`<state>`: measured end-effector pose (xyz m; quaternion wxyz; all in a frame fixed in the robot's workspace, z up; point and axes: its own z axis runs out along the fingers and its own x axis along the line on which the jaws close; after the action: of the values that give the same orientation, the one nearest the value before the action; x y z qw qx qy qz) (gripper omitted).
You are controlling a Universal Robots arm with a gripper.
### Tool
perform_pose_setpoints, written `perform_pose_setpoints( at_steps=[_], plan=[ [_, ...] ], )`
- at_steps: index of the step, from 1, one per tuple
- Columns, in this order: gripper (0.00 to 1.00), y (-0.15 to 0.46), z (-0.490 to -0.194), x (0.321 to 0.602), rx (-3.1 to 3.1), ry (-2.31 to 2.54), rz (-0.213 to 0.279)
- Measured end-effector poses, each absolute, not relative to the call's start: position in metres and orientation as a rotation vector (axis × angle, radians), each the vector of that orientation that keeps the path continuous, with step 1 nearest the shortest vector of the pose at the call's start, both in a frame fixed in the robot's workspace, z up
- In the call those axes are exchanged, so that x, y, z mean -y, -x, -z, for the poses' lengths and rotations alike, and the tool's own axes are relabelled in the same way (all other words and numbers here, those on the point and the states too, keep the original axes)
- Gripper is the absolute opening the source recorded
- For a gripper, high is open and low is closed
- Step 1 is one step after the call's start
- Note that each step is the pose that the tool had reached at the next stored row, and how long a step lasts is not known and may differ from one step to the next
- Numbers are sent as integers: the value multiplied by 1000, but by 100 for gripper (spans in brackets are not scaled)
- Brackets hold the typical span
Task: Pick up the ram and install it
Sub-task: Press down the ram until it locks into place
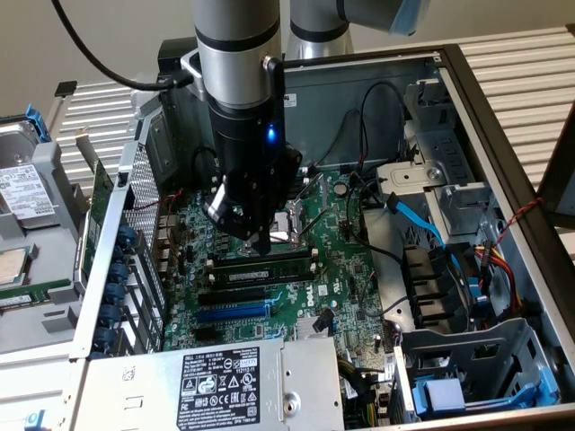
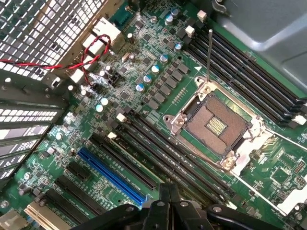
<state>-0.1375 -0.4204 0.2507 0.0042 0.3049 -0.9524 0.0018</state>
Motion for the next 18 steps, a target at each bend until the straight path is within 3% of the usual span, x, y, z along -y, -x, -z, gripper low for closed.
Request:
perform_pose_setpoints(
  at_steps=[18],
  plan=[
    [11,137,-251,420,3064,-640,-13]
  ],
)
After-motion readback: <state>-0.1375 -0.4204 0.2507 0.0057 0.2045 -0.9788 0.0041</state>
